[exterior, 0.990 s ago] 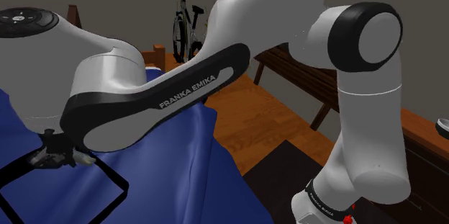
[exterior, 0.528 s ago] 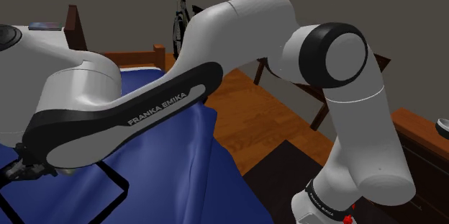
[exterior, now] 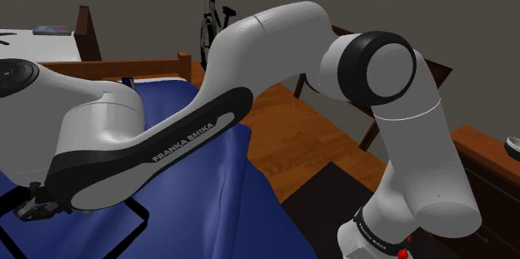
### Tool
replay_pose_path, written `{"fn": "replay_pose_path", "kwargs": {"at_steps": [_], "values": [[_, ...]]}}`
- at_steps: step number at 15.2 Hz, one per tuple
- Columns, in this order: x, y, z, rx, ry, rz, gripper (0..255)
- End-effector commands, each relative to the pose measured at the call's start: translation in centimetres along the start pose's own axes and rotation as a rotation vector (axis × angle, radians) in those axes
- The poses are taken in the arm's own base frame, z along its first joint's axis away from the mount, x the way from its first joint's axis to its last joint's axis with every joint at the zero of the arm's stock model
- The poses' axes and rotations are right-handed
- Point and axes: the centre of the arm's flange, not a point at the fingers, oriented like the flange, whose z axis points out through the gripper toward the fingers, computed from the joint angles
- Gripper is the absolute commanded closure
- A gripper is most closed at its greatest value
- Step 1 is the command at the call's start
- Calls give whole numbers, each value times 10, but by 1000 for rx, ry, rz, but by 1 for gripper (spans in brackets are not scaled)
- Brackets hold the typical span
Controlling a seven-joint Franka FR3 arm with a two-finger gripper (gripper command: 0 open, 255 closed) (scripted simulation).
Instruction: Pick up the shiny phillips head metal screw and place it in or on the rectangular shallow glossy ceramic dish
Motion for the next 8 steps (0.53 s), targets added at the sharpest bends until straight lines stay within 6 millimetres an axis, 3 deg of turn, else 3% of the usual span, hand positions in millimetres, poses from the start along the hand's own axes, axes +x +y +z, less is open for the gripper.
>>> {"fn": "replay_pose_path", "kwargs": {"at_steps": [1, 5, 6, 8], "values": [[0, 0, 2, 0, 0, 0, 255], [0, 0, 2, 0, 0, 0, 255], [0, 0, 3, 0, 0, 0, 0], [0, 0, 3, 0, 0, 0, 0]]}}
